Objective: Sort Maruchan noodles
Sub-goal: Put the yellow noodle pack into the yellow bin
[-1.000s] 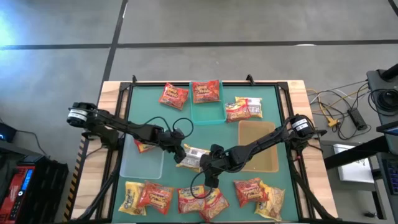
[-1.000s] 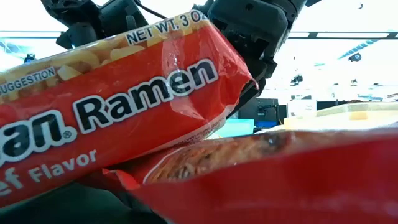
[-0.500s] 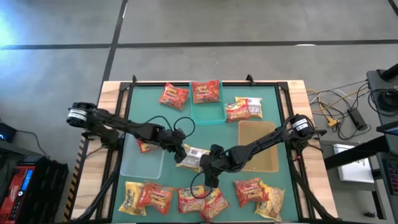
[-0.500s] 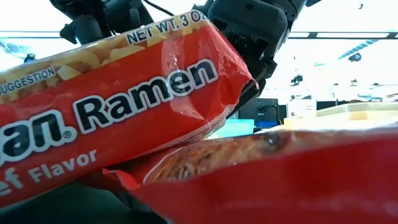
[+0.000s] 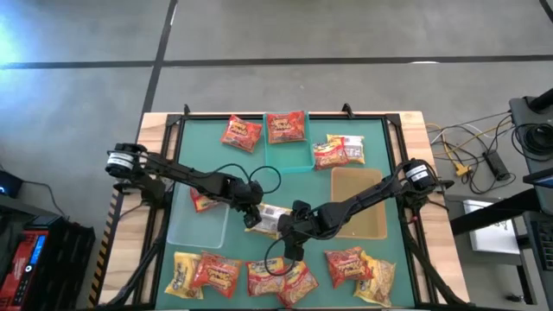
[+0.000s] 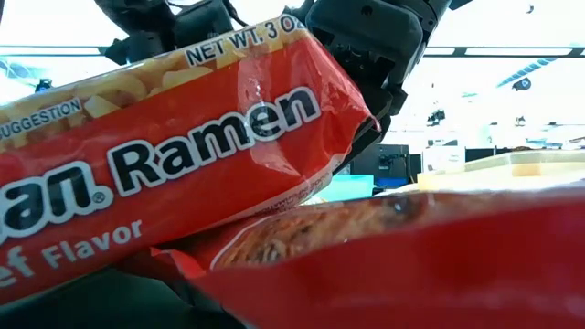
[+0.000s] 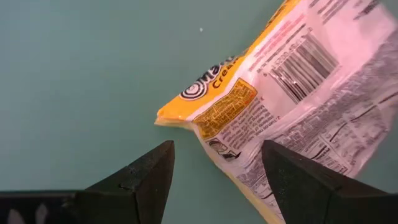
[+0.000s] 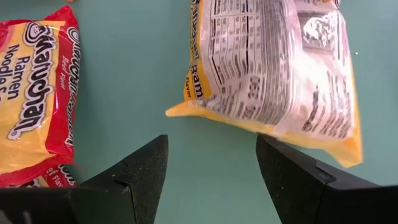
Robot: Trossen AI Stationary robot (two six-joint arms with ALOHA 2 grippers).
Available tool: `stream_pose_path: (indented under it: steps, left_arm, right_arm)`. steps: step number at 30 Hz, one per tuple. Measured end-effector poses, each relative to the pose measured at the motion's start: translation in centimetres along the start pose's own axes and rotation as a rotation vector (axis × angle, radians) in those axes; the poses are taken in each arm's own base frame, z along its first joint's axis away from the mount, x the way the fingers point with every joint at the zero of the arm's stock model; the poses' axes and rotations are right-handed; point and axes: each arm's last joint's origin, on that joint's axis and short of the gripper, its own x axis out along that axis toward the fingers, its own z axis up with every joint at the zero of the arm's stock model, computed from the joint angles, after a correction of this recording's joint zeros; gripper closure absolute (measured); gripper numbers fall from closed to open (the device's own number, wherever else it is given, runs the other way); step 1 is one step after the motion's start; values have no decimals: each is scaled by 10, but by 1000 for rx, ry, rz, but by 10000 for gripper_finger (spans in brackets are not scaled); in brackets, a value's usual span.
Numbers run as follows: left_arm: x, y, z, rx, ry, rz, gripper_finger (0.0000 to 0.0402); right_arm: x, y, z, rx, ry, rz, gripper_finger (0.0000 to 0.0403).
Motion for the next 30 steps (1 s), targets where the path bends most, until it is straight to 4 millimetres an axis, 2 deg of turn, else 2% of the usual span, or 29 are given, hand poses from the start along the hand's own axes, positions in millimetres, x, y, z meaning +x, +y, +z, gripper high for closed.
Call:
stream_pose_path:
  steps: [8,14,19,26,30]
  left_arm:
    - [2,-4,3,11,1,-64,175]
    - [1,-18,12,94,-20,-174,177]
    - [3,-17,10,111,8,-151,186]
    - [0,-2,-3,81,97,72,194]
    - [-2,-2,-2,70,84,88,194]
  right_arm:
    - [0,1,2,4,-18,10,170]
    - [0,1,2,4,-21,11,170]
    - [0,1,3,5,-26,14,170]
    - [0,2,5,10,-46,25,170]
    - [0,2,5,10,-46,25,170]
